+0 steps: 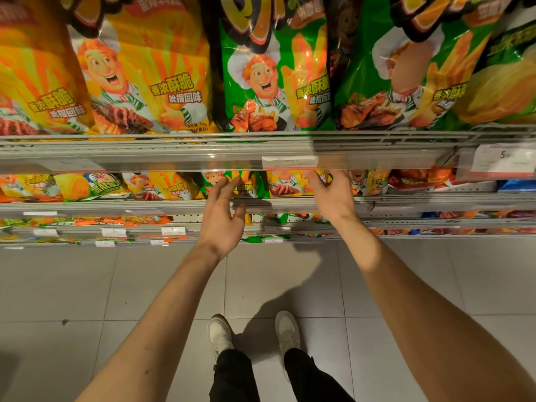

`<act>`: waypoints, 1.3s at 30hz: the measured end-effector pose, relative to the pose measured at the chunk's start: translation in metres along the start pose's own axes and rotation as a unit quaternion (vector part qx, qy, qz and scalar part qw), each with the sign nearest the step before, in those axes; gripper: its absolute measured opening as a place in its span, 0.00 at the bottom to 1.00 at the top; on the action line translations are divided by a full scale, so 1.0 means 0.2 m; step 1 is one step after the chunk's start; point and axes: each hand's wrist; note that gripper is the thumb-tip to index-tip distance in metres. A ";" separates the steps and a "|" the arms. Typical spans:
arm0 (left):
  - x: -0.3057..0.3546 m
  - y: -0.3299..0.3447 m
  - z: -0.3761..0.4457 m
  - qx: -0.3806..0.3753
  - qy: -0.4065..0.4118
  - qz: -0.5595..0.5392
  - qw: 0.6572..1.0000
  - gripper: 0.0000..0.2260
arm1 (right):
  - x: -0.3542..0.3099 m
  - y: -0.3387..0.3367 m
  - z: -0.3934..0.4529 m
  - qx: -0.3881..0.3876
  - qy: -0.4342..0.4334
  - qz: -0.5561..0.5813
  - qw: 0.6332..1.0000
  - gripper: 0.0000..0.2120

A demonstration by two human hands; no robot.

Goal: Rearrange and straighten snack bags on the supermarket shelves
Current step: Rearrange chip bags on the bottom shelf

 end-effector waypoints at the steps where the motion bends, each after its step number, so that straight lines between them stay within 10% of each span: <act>1: 0.00 0.00 0.00 -0.003 -0.001 0.000 1.000 0.26 | -0.01 -0.01 0.00 -0.005 0.004 0.000 1.000 0.13; 32: -0.02 0.15 0.11 -0.057 -0.040 -0.030 0.997 0.30 | 0.03 -0.21 -0.15 0.054 0.016 0.115 0.992 0.08; 36: 0.00 0.17 0.07 -0.009 -0.039 -0.067 0.997 0.27 | -0.01 -0.21 -0.21 0.009 0.002 0.109 0.994 0.19; 39: 0.05 0.19 0.02 -0.062 -0.044 -0.135 0.988 0.28 | 0.03 -0.17 -0.30 -0.051 0.052 0.185 0.980 0.05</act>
Point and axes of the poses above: each hand's wrist, its own z-axis towards the middle knuckle, its own y-axis out of the palm, x = y × z, and after that the axes turned 5 degrees about -y, right-handed
